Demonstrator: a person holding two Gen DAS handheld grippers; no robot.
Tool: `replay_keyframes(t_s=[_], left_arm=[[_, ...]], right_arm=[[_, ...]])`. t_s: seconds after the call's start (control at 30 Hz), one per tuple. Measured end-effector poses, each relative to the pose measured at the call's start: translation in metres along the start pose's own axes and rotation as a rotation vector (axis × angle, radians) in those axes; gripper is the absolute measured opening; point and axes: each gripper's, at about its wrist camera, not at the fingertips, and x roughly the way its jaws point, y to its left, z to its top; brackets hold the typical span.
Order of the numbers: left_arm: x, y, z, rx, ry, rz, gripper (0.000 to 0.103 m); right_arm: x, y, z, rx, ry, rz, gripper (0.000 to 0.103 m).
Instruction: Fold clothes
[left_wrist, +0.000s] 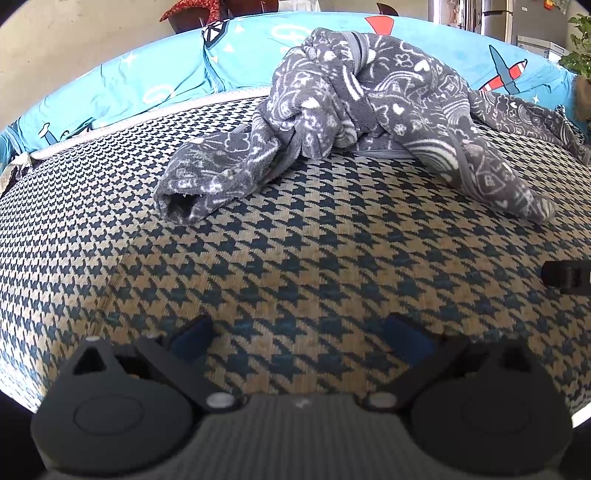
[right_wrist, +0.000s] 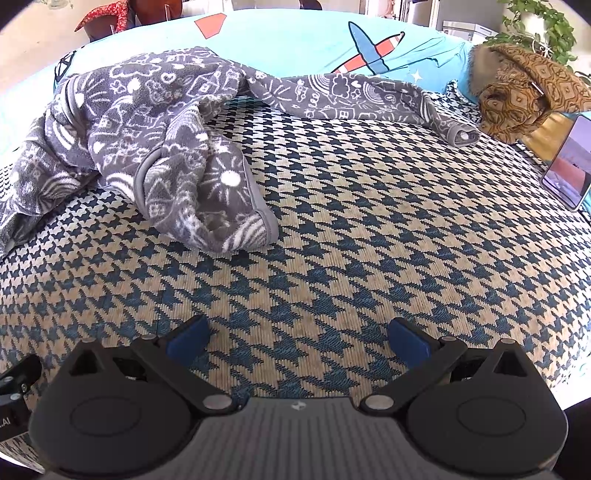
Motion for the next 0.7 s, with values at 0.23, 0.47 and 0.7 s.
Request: replay_keyframes(t_s=[0.23,0.47,0.7], left_arm=[[0.005,0.008,0.008,0.0,0.003,-0.003,0.103],[0.008,0.025,0.032,-0.013,0.011,-0.013,0.103],[-0.006,0.042,0.048,-0.024,0.009,-0.025,0.103]], right_arm=[[-0.004,0.001,-0.005,0.001,0.003,0.007,0.103],[-0.011,0.0,-0.013,-0.002,0.012,0.019,0.103],[-0.017,0.001,-0.02,0.004,0.01,0.033,0.103]])
